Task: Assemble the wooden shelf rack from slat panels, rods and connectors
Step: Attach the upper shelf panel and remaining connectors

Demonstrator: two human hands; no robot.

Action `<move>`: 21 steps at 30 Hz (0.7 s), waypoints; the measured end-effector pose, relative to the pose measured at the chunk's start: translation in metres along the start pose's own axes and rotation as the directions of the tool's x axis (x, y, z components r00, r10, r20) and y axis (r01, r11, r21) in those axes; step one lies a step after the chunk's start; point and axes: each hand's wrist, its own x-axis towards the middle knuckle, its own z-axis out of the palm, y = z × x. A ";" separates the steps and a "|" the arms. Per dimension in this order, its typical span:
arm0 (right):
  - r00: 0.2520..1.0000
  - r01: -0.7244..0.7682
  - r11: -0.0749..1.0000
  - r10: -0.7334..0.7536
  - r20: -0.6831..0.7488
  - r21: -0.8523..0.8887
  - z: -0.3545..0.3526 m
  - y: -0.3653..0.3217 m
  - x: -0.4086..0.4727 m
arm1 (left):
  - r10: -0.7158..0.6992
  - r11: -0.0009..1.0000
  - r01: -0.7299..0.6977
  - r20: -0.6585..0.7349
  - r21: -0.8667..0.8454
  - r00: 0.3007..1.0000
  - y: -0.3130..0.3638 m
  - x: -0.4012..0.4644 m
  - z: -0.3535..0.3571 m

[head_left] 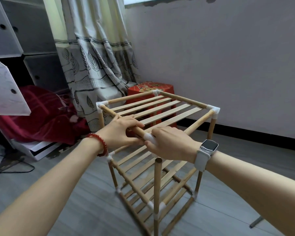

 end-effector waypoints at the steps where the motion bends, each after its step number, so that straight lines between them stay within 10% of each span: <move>1: 1.000 -0.002 1.000 0.002 -0.009 -0.002 0.000 0.000 0.000 | -0.012 1.000 0.012 0.018 0.004 1.000 -0.002 0.001 0.000; 12: 0.999 0.039 0.983 -0.034 0.030 -0.182 0.001 -0.006 -0.012 | 0.194 0.959 -0.091 -0.388 0.270 0.901 0.032 0.003 0.050; 21: 0.997 0.052 0.884 -0.075 -0.032 -0.464 -0.003 -0.006 -0.019 | 0.267 0.943 -0.166 -0.362 0.287 0.893 0.031 0.012 0.045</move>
